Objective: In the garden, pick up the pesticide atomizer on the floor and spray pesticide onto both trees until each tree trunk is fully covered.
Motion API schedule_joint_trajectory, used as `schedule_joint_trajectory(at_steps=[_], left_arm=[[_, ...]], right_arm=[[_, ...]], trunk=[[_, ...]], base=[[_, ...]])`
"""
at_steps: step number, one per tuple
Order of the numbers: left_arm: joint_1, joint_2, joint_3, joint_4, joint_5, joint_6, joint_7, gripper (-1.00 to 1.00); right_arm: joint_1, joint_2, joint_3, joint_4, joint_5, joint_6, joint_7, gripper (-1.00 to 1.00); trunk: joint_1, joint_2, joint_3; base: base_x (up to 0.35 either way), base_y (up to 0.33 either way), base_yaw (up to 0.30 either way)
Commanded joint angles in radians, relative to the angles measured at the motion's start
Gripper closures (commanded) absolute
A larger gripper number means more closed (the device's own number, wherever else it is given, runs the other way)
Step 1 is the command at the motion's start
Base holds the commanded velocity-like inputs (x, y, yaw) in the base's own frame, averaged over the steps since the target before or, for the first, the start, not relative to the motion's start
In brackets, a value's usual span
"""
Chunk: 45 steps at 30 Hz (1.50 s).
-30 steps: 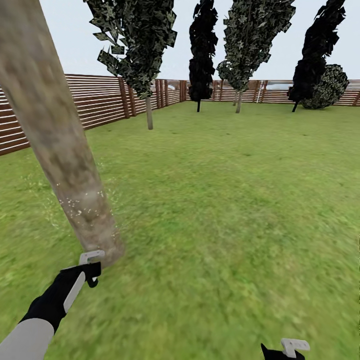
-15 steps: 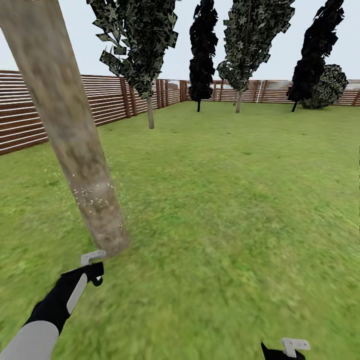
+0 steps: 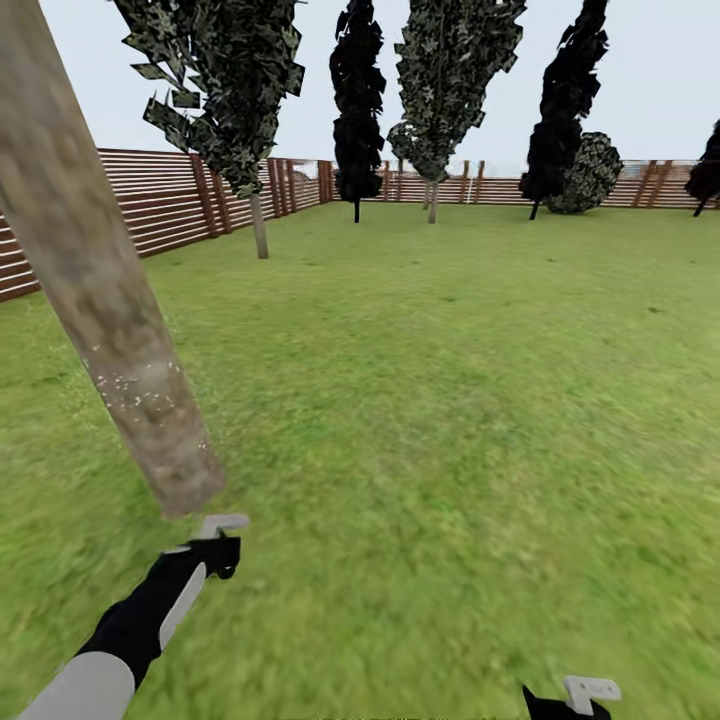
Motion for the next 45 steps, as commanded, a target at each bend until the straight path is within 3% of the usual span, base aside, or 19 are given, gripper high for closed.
schedule_joint_trajectory(at_steps=[1,3,5,6,7,10,11,12,14,22,29,30,31,34,37,40,42,43,45], left_arm=[[0.003,0.002,-0.027,0.008,-0.005,-0.046,-0.004,1.0],[0.008,0.011,-0.05,0.028,-0.017,-0.105,-0.073,1.0],[0.051,0.02,-0.063,0.035,-0.124,-0.144,-0.217,1.0],[0.061,0.014,-0.065,0.057,-0.214,-0.226,-0.29,1.0],[0.065,0.01,-0.066,0.086,-0.263,-0.287,-0.349,1.0],[0.068,0.009,-0.072,0.169,-0.328,-0.396,-0.552,1.0],[0.068,0.009,-0.086,0.181,-0.356,-0.408,-0.604,1.0],[0.069,0.008,-0.109,0.208,-0.4,-0.416,-0.642,1.0],[0.069,0.009,-0.122,0.231,-0.426,-0.42,-0.663,1.0],[0.06,0.026,-0.117,0.186,-0.417,-0.416,-0.646,1.0],[0.041,0.009,-0.116,0.17,-0.419,-0.4,-0.622,1.0],[0.035,-0.012,-0.115,0.171,-0.419,-0.398,-0.602,1.0],[0.029,-0.022,-0.116,0.172,-0.42,-0.397,-0.599,1.0],[-0.001,-0.048,-0.118,0.172,-0.423,-0.321,-0.557,1.0],[-0.023,-0.069,-0.122,0.18,-0.426,-0.298,-0.554,1.0],[-0.025,-0.09,-0.127,0.184,-0.459,-0.296,-0.563,1.0],[-0.025,-0.09,-0.138,0.186,-0.522,-0.291,-0.595,1.0],[-0.025,-0.091,-0.154,0.186,-0.543,-0.289,-0.622,1.0],[-0.024,-0.091,-0.22,0.187,-0.575,-0.25,-0.676,1.0]], right_arm=[[0.0,0.0,0.0,0.001,0.0,0.0,0.0,-1.0],[0.0,0.001,0.0,0.001,0.0,0.0,0.0,-1.0],[0.0,0.001,0.0,0.0,-0.001,-0.001,0.0,-1.0],[0.0,0.001,-0.001,-0.001,-0.001,0.0,0.0,-1.0],[0.0,0.002,-0.001,-0.001,-0.001,0.0,0.0,-1.0],[-0.001,0.003,0.003,-0.002,0.0,0.001,0.006,-1.0],[-0.002,0.008,0.026,-0.006,0.0,0.001,0.008,-1.0],[-0.002,0.043,0.093,-0.051,0.01,0.001,0.01,-1.0],[-0.004,0.116,0.207,-0.172,0.02,0.003,0.011,-1.0],[0.026,0.1,0.161,-0.168,0.013,-0.025,-0.034,-1.0],[0.023,0.093,0.158,-0.186,0.013,-0.061,-0.036,-1.0],[0.021,0.093,0.159,-0.318,0.013,-0.059,-0.036,-1.0],[0.016,0.093,0.161,-0.358,0.013,-0.058,-0.034,-1.0],[-0.094,0.099,0.162,-0.403,0.014,-0.031,-0.029,-1.0],[-0.172,0.112,0.167,-0.404,0.012,0.033,-0.026,-1.0],[-0.192,0.144,0.31,-0.404,0.012,0.04,0.048,-1.0],[-0.193,0.148,0.43,-0.403,0.014,0.04,0.152,-1.0],[-0.193,0.149,0.465,-0.404,0.014,0.04,0.186,-1.0],[-0.193,0.148,0.539,-0.41,0.017,0.039,0.301,-1.0]], trunk=[[0.0,0.0,0.0],[0.0,0.0,0.0],[0.0,0.0,0.0],[0.0,0.0,0.0],[0.0,0.0,0.0],[0.0,0.0,0.0],[0.0,0.0,0.0],[0.0,0.0,0.0],[0.0,0.0,0.0],[0.0,0.0,0.0],[0.0,0.0,0.0],[0.0,0.0,0.0],[0.0,0.0,0.0],[0.0,0.0,0.0],[0.0,0.0,0.0],[0.0,0.0,0.0],[0.0,0.0,0.0],[0.0,0.0,0.0],[0.0,0.0,0.0]], base=[[-0.011,0.0,-0.288],[-0.003,0.0,-0.262],[-0.001,0.0,-0.09],[0.0,0.0,-0.025],[0.0,0.0,-0.013],[0.0,0.0,-0.004],[0.0,0.0,0.0],[0.0,0.0,0.0],[0.0,0.0,0.0],[0.0,0.0,0.0],[0.0,0.0,0.0],[0.0,0.0,0.0],[0.0,0.0,0.0],[0.0,0.0,0.0],[0.0,0.0,0.0],[0.0,0.0,0.0],[0.0,0.0,0.0],[0.0,0.0,0.0],[0.0,0.0,0.0]])
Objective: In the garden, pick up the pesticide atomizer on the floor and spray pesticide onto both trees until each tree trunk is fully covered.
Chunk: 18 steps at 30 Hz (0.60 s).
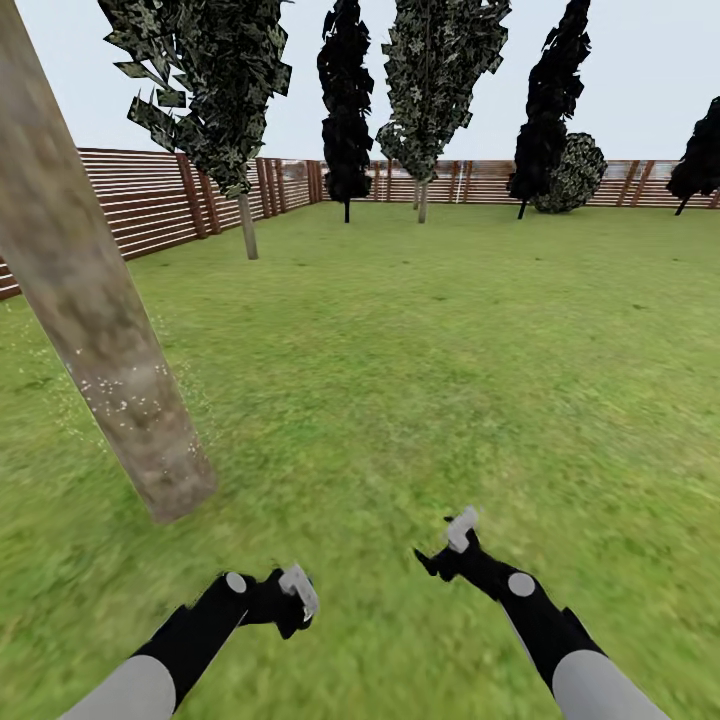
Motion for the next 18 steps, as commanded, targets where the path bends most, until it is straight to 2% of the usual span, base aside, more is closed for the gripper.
schedule_joint_trajectory(at_steps=[1,2,4,5,6,7,8,10,12,13,14,16,17,18], left_arm=[[0.0,0.001,-0.023,0.0,-0.001,0.008,-0.005,1.0],[0.002,0.002,-0.059,0.0,-0.003,0.014,-0.007,1.0],[0.006,0.005,-0.082,0.0,-0.003,0.016,-0.008,1.0],[0.007,0.009,-0.086,0.001,-0.003,0.016,-0.009,1.0],[0.008,0.012,-0.089,0.004,-0.003,0.016,-0.01,1.0],[0.007,0.013,-0.098,0.017,-0.004,0.016,-0.016,1.0],[0.005,0.011,-0.107,0.03,-0.008,0.016,-0.025,1.0],[0.001,0.005,-0.115,0.048,-0.046,0.016,-0.049,1.0],[-0.001,0.002,-0.116,0.049,-0.061,0.017,-0.059,1.0],[-0.001,0.001,-0.116,0.047,-0.065,0.022,-0.063,1.0],[-0.001,-0.001,-0.116,0.041,-0.069,0.044,-0.065,1.0],[-0.001,-0.016,-0.117,0.034,-0.074,0.087,-0.067,1.0],[-0.001,-0.029,-0.117,0.034,-0.101,0.091,-0.067,1.0],[-0.001,-0.042,-0.117,0.033,-0.148,0.093,-0.068,1.0]], right_arm=[[0.0,-0.001,0.008,0.0,0.001,0.0,0.036,-1.0],[0.0,-0.002,0.013,-0.001,0.001,0.0,0.095,-1.0],[0.0,-0.002,0.017,-0.002,0.003,0.0,0.155,-1.0],[0.0,-0.002,0.039,-0.002,0.003,0.0,0.188,-1.0],[0.0,-0.003,0.098,-0.002,0.017,0.0,0.217,-1.0],[0.0,-0.004,0.151,-0.001,0.037,0.0,0.23,-1.0],[0.0,-0.005,0.172,0.0,0.046,0.0,0.235,-1.0],[0.0,-0.006,0.192,0.001,0.056,0.0,0.24,-1.0],[0.0,-0.008,0.194,0.0,0.058,0.0,0.241,-1.0],[0.0,-0.01,0.195,-0.001,0.06,0.0,0.256,1.0],[0.0,-0.013,0.195,-0.002,0.068,0.0,0.281,1.0],[0.0,-0.015,0.194,-0.008,0.122,0.0,0.308,1.0],[0.0,-0.009,0.195,-0.009,0.135,0.0,0.311,1.0],[0.0,-0.007,0.196,-0.01,0.137,0.0,0.313,1.0]], trunk=[[0.0,0.0,0.0],[0.0,0.0,0.0],[0.0,0.0,0.0],[0.0,0.0,0.0],[0.0,0.0,0.0],[0.0,0.0,0.0],[0.0,0.0,0.0],[0.0,0.0,0.0],[0.0,0.0,0.0],[0.0,0.0,0.0],[0.0,0.0,0.0],[0.0,0.0,0.0],[0.0,0.0,0.0],[0.0,0.0,0.0]], base=[[0.0,0.0,0.0],[0.0,0.0,0.0],[0.0,0.0,0.0],[0.0,0.0,0.0],[0.0,0.0,0.0],[0.0,0.0,0.0],[0.0,0.0,0.0],[0.0,0.0,0.0],[0.0,0.0,0.0],[0.0,0.0,0.0],[0.0,0.0,0.0],[0.0,0.0,0.0],[0.0,0.0,0.0],[0.0,0.0,0.0]])
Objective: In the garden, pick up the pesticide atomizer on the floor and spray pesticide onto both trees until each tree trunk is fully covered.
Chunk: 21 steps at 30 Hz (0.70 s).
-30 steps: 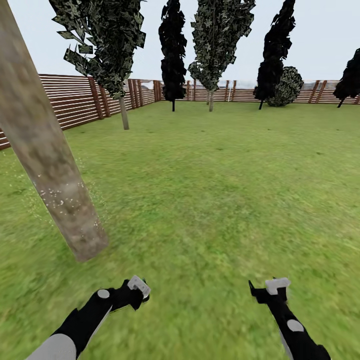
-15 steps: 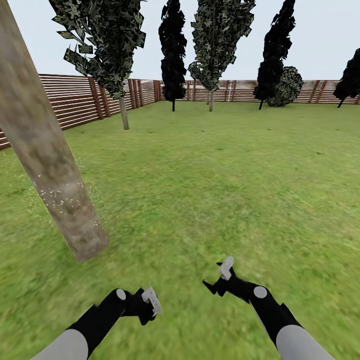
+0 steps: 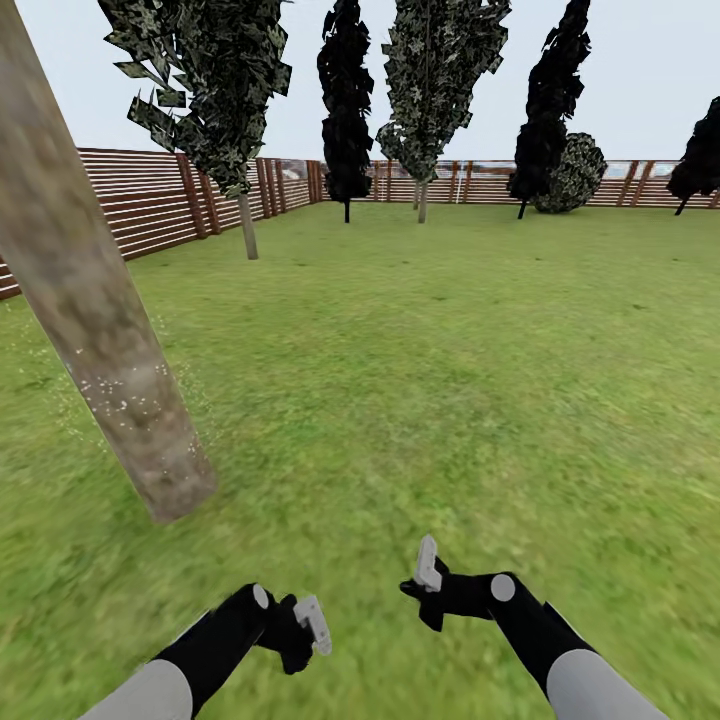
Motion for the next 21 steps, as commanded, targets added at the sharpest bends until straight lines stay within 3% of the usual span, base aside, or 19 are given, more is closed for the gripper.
schedule_joint_trajectory(at_steps=[1,3,6,7,11,16,21], left_arm=[[0.0,-0.011,0.001,0.001,-0.033,0.001,0.0,1.0],[0.0,-0.02,0.001,0.001,-0.054,0.001,0.0,1.0],[-0.003,-0.029,0.001,0.001,-0.058,0.001,0.0,1.0],[-0.009,-0.035,0.001,0.001,-0.057,0.001,0.0,1.0],[-0.023,-0.068,0.001,0.002,-0.056,0.001,0.0,1.0],[-0.025,-0.081,0.003,0.002,-0.049,0.001,-0.002,1.0],[-0.028,-0.119,0.003,0.0,-0.049,0.001,-0.003,1.0]], right_arm=[[0.0,0.001,0.0,-0.001,0.001,0.0,0.0,1.0],[0.0,0.01,0.001,-0.006,0.0,0.001,0.012,1.0],[0.0,0.018,0.0,-0.07,0.002,0.002,0.17,1.0],[0.0,0.018,0.0,-0.083,0.001,0.003,0.183,1.0],[0.0,0.023,0.0,-0.087,-0.001,0.002,0.192,1.0],[0.0,0.027,0.0,-0.088,-0.001,0.001,0.192,1.0],[0.0,0.032,0.0,-0.09,-0.001,0.001,0.194,1.0]], trunk=[[0.0,0.0,0.0],[0.0,0.0,0.0],[0.0,0.0,0.0],[0.0,0.0,0.0],[0.0,0.0,0.0],[0.0,0.0,0.0],[0.0,0.0,0.0]], base=[[0.0,0.0,0.0],[0.0,0.0,0.0],[0.0,0.0,0.0],[0.0,0.0,0.0],[0.0,0.0,0.0],[0.0,0.0,0.0],[0.0,0.0,0.0]])
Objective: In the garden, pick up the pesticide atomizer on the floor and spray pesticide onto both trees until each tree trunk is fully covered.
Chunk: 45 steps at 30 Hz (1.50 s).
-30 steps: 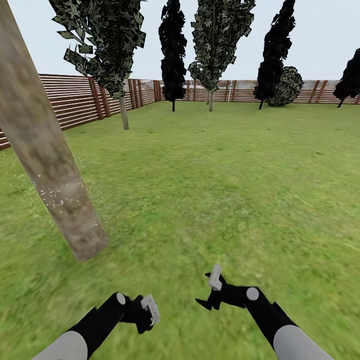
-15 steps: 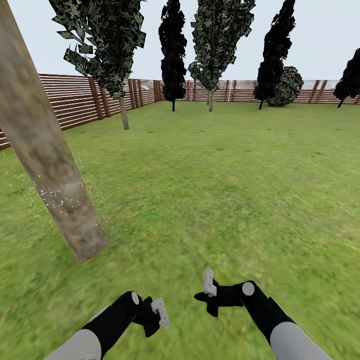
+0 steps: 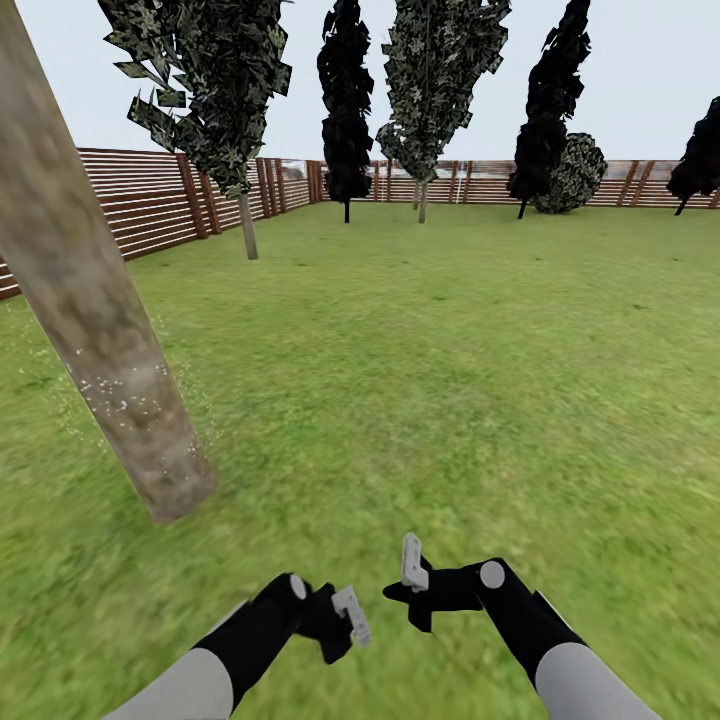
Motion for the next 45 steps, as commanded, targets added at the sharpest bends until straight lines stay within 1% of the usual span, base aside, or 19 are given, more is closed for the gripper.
schedule_joint_trajectory(at_steps=[1,2,3,13,16,17,18,19,21,22,23,26,31,32,34,43,45], left_arm=[[-0.001,-0.004,0.0,0.0,0.0,-0.001,0.0,1.0],[-0.001,-0.005,0.0,0.0,0.001,-0.004,0.0,1.0],[-0.001,-0.005,0.001,0.0,0.003,-0.008,0.0,1.0],[-0.001,-0.005,0.003,0.0,0.009,-0.014,0.0,1.0],[-0.001,-0.005,0.003,-0.007,0.049,-0.02,-0.001,1.0],[-0.001,-0.006,0.003,-0.007,0.055,-0.021,-0.002,1.0],[-0.001,-0.007,0.003,-0.008,0.058,-0.021,-0.005,1.0],[-0.001,-0.007,0.004,-0.007,0.066,-0.043,-0.029,1.0],[-0.001,-0.007,0.004,-0.007,0.077,-0.08,-0.047,1.0],[-0.001,-0.006,0.004,-0.006,0.079,-0.086,-0.05,1.0],[-0.001,-0.006,0.004,-0.005,0.081,-0.09,-0.051,1.0],[-0.001,-0.006,0.005,-0.006,0.103,-0.094,-0.054,1.0],[-0.001,-0.007,0.005,-0.008,0.112,-0.096,-0.054,1.0],[-0.001,-0.007,0.005,-0.008,0.118,-0.096,-0.054,1.0],[-0.001,-0.007,0.005,-0.009,0.145,-0.098,-0.054,1.0],[-0.001,-0.007,0.005,-0.009,0.158,-0.098,-0.054,1.0],[-0.001,-0.005,0.002,-0.002,0.154,-0.099,-0.054,1.0]], right_arm=[[0.0,0.013,0.0,0.0,0.0,0.0,0.0,1.0],[0.0,0.025,0.0,-0.002,0.0,0.0,0.0,1.0],[0.0,0.027,0.0,-0.001,-0.001,0.0,0.0,1.0],[0.0,0.028,0.0,-0.001,-0.001,0.0,0.0,1.0],[0.0,0.029,0.0,-0.001,-0.001,0.0,0.0,1.0],[0.0,0.029,0.0,-0.001,-0.001,0.0,0.0,1.0],[0.0,0.029,0.0,-0.001,-0.001,0.0,0.0,1.0],[0.0,0.029,0.0,-0.001,-0.001,0.0,0.0,1.0],[0.0,0.029,0.0,-0.001,-0.001,0.0,0.0,1.0],[0.0,0.029,0.0,-0.001,-0.001,0.0,0.0,1.0],[0.0,0.029,0.0,-0.001,-0.001,0.0,0.0,1.0],[0.0,0.029,0.0,-0.001,-0.001,0.0,0.0,1.0],[0.0,0.029,0.0,-0.001,-0.001,0.0,0.0,1.0],[0.0,0.029,0.0,-0.001,-0.001,0.0,0.0,1.0],[0.0,0.029,0.0,-0.001,-0.001,0.0,0.0,1.0],[0.0,0.029,0.0,-0.001,-0.001,0.0,0.0,1.0],[0.0,0.029,0.0,-0.001,-0.001,0.0,0.0,1.0]], trunk=[[0.0,0.0,0.0],[0.0,0.0,0.0],[0.0,0.0,0.0],[0.0,0.0,0.0],[0.0,0.0,0.0],[0.0,0.0,0.0],[0.0,0.0,0.0],[0.0,0.0,0.0],[0.0,0.0,0.0],[0.0,0.0,0.0],[0.0,0.0,0.0],[0.0,0.0,0.0],[0.0,0.0,0.0],[0.0,0.0,0.0],[0.0,0.0,0.0],[0.0,0.0,0.0],[0.0,0.0,0.0]], base=[[0.0,0.0,0.0],[0.0,0.0,0.0],[0.0,0.0,0.0],[0.0,0.0,0.0],[0.0,0.0,0.0],[0.0,0.0,0.0],[0.0,0.0,0.0],[0.0,0.0,0.0],[0.0,0.0,0.0],[0.0,0.0,0.0],[0.0,0.0,0.0],[0.0,0.0,0.0],[0.0,0.0,0.0],[0.0,0.0,0.0],[0.0,0.0,0.0],[0.0,0.0,0.0],[0.0,0.0,0.0]])
